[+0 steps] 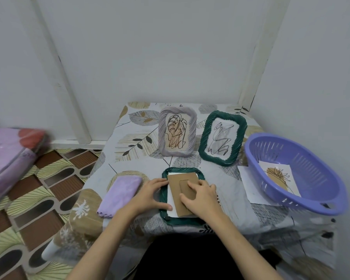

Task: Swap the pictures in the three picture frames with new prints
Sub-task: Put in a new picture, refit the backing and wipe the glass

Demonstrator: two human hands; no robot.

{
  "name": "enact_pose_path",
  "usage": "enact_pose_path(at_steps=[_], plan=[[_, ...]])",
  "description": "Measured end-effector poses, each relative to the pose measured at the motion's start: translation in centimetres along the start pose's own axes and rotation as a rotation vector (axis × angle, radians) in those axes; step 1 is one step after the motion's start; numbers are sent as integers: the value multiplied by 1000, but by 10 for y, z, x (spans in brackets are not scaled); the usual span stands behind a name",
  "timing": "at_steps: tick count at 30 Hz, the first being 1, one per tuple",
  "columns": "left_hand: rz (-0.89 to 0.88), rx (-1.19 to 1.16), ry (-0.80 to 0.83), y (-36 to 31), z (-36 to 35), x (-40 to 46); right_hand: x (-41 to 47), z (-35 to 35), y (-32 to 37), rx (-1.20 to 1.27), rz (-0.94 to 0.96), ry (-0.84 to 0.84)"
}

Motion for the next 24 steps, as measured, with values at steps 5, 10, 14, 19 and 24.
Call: enact_pose_path(at_steps=[5, 10, 14, 19, 24], plan=[[-7, -4, 11, -2, 0, 1, 2, 0, -1, -8, 1, 8], [10, -11, 38, -9, -7, -4, 3, 5, -6, 7, 20, 14], [7, -21, -44, -13, -3, 0, -3, 6, -9, 21, 38, -2], [-34, 148, -144, -11, 2, -1, -4, 11, -17, 24, 26, -27], [19, 307, -74, -2, -5, 1, -5, 15, -21, 79, 40, -51]])
Point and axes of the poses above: each hand's wrist, its own x-axis towards the middle knuckle, its own z-axis out of the back of the hand, y = z × x, the point moved 9 cm from there along x, towards the middle knuckle, and after that the axes turned 7 degrees about -x, right-handed, at the moved point
